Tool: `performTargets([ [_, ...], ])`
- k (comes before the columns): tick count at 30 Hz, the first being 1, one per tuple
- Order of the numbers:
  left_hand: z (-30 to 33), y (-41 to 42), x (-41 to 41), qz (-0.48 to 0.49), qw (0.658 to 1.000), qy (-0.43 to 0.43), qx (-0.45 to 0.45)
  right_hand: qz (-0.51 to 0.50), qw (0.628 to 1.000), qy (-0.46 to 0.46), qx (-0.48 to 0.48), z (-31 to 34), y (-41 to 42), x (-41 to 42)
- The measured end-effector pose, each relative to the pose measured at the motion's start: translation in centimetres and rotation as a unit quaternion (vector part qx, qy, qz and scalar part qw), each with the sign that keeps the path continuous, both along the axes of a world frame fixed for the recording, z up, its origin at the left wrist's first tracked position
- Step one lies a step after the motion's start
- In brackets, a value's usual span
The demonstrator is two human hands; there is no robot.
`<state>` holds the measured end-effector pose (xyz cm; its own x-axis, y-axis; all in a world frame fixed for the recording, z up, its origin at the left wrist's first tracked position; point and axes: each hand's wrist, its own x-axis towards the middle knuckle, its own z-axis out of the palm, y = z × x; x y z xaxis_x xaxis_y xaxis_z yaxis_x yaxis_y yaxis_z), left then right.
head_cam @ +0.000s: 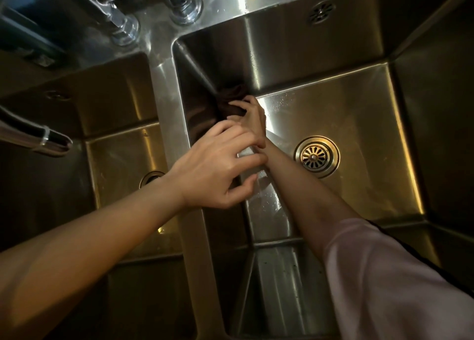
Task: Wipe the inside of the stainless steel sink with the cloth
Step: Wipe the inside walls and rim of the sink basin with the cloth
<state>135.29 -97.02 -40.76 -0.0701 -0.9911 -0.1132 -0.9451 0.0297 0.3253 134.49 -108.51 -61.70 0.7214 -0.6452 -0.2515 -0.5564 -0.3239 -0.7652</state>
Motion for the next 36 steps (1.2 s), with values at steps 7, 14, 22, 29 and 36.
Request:
performTargets([
  [7,0.1,-0.1,-0.1,0.006,1.000,-0.004,-0.002,-0.067,0.989,-0.101,0.083,3.1,0.1,0.7],
  [14,0.3,-0.2,-0.3,-0.001,1.000,-0.002,-0.018,-0.025,0.941,-0.338,0.006,12.3,-0.9,1.7],
  [22,0.3,-0.1,-0.2,-0.002,1.000,0.007,-0.011,-0.078,0.971,-0.224,0.032,5.1,-0.4,1.2],
  [29,0.2,0.1,0.0,0.008,1.000,0.006,0.004,-0.153,0.987,-0.009,0.046,-1.9,-1.8,-0.9],
  [36,0.4,-0.1,-0.2,0.011,1.000,0.004,0.005,-0.213,0.967,-0.134,0.046,3.5,-2.3,-1.3],
])
